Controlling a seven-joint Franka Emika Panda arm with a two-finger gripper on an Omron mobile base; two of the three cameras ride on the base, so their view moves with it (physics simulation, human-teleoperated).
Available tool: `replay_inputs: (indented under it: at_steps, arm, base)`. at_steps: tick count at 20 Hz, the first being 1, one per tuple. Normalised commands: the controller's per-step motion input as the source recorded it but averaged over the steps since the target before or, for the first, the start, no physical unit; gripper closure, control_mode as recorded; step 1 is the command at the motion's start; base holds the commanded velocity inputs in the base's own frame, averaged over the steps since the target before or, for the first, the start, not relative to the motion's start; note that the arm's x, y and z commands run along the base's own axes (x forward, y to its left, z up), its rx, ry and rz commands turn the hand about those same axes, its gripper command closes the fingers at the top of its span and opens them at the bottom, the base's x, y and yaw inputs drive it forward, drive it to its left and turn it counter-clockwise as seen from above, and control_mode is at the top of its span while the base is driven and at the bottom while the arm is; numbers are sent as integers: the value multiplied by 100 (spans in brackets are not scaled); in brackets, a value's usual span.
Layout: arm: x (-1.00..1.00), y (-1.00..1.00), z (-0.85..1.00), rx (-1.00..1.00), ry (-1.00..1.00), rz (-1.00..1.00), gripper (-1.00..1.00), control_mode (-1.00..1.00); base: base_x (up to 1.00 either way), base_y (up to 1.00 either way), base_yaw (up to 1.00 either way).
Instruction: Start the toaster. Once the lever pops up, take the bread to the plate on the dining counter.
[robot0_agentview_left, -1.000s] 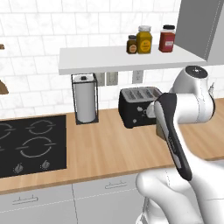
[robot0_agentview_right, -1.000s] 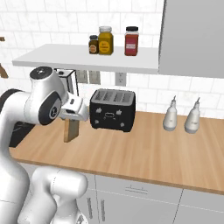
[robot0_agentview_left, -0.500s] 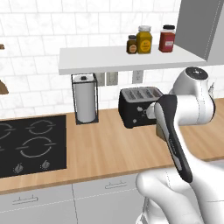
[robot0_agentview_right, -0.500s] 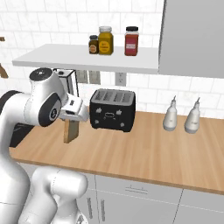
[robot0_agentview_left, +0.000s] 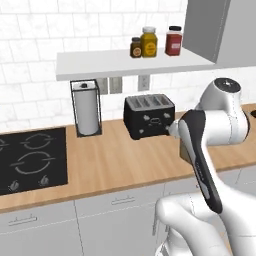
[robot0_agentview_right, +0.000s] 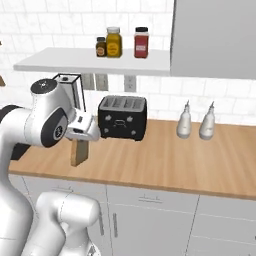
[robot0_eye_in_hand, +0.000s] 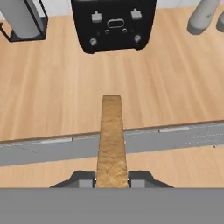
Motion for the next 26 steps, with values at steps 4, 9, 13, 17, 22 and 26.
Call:
replay_inputs:
  at_steps: [4,9,13,17,22,26]
  arm:
    - [0,0,0,0,0,0,100,100]
    - [0,0,0,0,0,0,100,100]
    - [0,0,0,0,0,0,100,100]
    - [0,0,0,0,0,0,100,100]
    - [0,0,0,0,0,0,100,100]
    - [0,0,0,0,0,0,100,100]
  base:
    - [-62,-36,-56]
    - [-25,-9,-78]
    - [-6,0,-94]
    - [-4,1,-93]
    - [0,14,-88]
    - [5,24,-83]
